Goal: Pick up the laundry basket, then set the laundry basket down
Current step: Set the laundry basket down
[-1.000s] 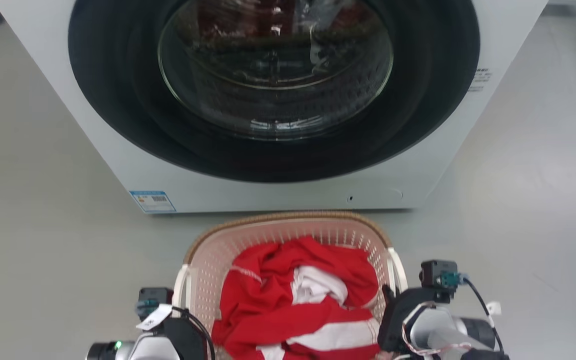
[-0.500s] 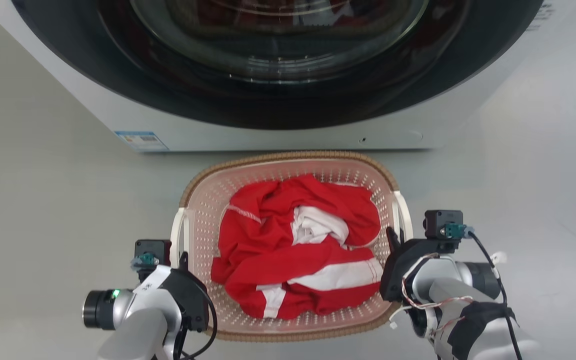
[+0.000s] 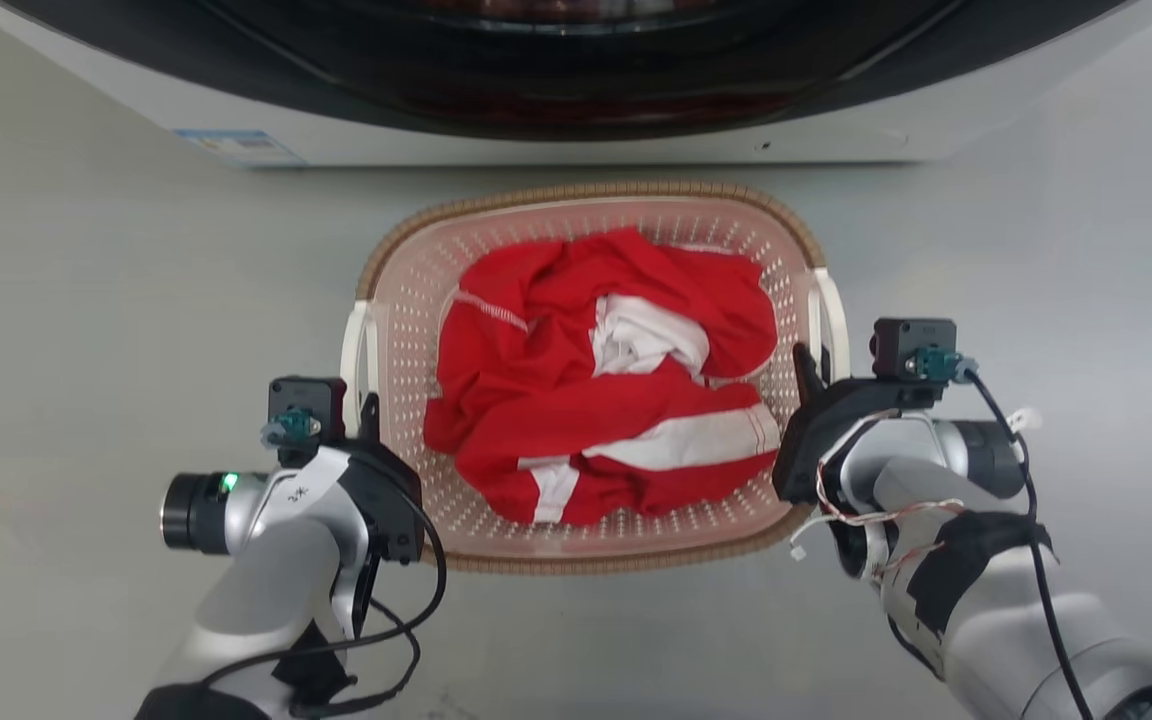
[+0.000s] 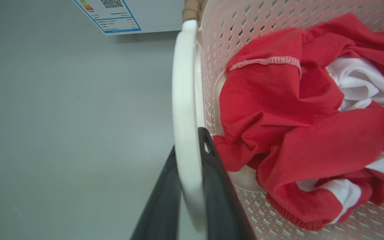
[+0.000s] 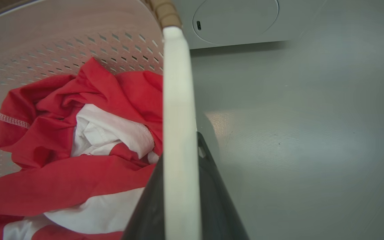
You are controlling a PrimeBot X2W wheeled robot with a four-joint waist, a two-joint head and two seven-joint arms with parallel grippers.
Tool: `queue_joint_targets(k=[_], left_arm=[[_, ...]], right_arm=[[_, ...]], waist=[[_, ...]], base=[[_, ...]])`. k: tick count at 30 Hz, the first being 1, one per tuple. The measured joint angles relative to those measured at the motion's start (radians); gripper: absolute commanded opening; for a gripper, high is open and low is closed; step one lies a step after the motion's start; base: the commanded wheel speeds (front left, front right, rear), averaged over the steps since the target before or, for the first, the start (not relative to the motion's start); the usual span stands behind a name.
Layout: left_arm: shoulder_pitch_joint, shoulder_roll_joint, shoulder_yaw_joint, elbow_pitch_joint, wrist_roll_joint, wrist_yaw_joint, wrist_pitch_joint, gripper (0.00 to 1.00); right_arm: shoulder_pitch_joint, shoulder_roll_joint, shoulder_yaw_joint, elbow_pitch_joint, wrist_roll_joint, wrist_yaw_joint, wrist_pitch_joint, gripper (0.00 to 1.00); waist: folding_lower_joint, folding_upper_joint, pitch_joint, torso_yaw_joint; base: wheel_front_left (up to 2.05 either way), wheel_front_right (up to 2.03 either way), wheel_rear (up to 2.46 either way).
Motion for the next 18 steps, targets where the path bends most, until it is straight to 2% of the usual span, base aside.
queue_joint_targets(k=[10,18], left_arm=[[-0.097,-0.002,0.002,-0.008,0.004,0.004,-0.024,0.0],[-0.133,-0.005,0.003,-0.001,0.008,0.007,-0.038,0.0]], right_arm=[[-0.094,-0.01,-0.007,0.021,-0.017,0.004,-0.023,0.0],[-0.121,-0.01,-0.007,0.036,-0.032,0.01,-0.035,0.0]], waist=[[0.0,-0.0001,0.143,0.009],[-0.0001,0.0,0.205,0.019]], base=[[0.0,0.0,0.0],[0.0,0.0,0.0]])
